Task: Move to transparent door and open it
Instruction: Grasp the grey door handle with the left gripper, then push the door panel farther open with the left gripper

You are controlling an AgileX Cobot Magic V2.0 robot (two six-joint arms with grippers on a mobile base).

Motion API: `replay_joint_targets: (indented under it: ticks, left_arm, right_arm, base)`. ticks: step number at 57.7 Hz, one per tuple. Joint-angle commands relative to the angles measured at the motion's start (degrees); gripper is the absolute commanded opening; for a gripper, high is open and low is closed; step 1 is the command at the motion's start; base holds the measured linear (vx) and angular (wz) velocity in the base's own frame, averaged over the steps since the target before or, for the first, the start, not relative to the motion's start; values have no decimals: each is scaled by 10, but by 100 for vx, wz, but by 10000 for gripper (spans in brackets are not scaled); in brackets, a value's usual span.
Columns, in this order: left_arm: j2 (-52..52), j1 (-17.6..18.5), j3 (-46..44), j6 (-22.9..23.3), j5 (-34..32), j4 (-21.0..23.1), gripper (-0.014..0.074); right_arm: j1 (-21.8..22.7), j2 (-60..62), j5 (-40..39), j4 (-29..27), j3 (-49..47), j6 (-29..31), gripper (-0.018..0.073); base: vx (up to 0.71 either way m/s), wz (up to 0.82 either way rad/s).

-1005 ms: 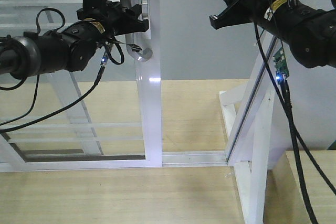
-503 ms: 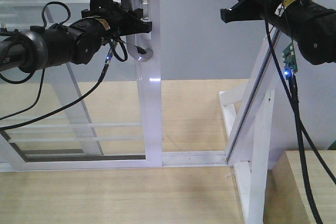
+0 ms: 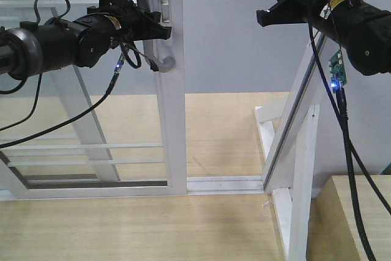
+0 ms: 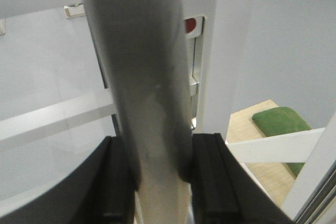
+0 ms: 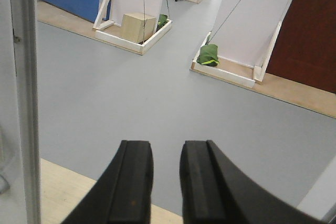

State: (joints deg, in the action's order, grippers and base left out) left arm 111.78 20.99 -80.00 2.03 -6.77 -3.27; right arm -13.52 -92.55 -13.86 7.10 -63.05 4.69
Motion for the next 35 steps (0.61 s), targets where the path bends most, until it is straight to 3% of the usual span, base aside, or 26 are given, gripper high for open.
replay_joint_targets:
  ticks: [1, 35]
  left_arm:
    - [-62, -19, -17, -1, -38, 6, 194]
    - [-113, -75, -17, -2, 10, 1, 204]
  right_arm:
    - [4, 28, -49, -2, -16, 2, 246]
    - [4, 28, -49, -2, -16, 2, 246]
  base:
    - [0, 0]
    - [0, 0]
